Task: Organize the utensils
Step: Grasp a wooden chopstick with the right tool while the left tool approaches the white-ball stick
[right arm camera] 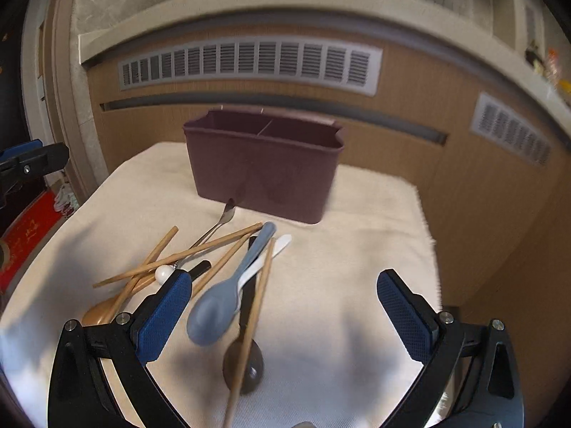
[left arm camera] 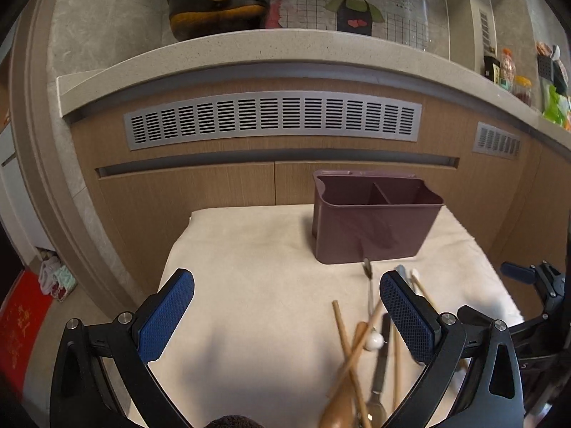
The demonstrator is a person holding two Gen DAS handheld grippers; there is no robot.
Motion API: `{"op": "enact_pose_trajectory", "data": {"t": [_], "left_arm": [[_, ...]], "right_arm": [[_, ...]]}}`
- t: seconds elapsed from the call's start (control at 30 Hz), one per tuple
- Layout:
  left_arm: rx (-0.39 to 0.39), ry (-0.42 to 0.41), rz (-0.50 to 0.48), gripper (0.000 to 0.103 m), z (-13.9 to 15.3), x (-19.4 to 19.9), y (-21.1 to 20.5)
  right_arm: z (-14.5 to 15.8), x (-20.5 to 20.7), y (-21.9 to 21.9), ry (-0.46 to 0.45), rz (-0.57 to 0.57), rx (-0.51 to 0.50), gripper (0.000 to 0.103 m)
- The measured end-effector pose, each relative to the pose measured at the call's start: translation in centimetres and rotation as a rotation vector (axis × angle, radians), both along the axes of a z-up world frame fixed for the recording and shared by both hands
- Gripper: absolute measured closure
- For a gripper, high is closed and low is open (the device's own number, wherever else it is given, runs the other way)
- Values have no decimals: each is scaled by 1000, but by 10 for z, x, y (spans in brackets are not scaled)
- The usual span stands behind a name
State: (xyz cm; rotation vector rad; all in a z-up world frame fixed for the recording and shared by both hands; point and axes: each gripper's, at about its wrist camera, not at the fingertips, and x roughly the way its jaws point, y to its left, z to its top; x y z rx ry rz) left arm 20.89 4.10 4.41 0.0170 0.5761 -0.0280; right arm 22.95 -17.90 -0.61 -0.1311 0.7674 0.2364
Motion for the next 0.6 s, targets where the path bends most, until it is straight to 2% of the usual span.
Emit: {"op": "enact_pose_trajectory", "data": {"t": [0.1, 0.17, 0.23, 0.27, 0.3, 0.4, 0.5, 0.6], "left_arm": [[27, 44, -15, 0, -17, 19, 0], [25, 58, -12, 0, -28, 24, 2], [10, 65, -10, 0, -36, 26, 4], [0, 71, -7, 0, -39, 27, 5], [-9, 81, -4, 0, -42, 28, 6], [-18, 98, -16, 0, -50, 29, 6], [-9, 101, -20, 0, -55, 29, 2], [-21, 106, -33, 0, -56, 26, -2]], "right_arm": [[-11, 16, 8, 26, 7, -16, 1], [-15, 20, 11, 48, 19, -17, 5], [-19, 21, 10, 84, 33, -8, 30], [-20, 22, 8, 102, 40, -5, 37], [-21, 20, 6, 112, 40, -2, 49], [-24, 18, 3, 144, 47, -1, 57], [-32, 20, 2, 202, 60, 12, 71], [-41, 25, 0, 251, 43, 40, 77]]}}
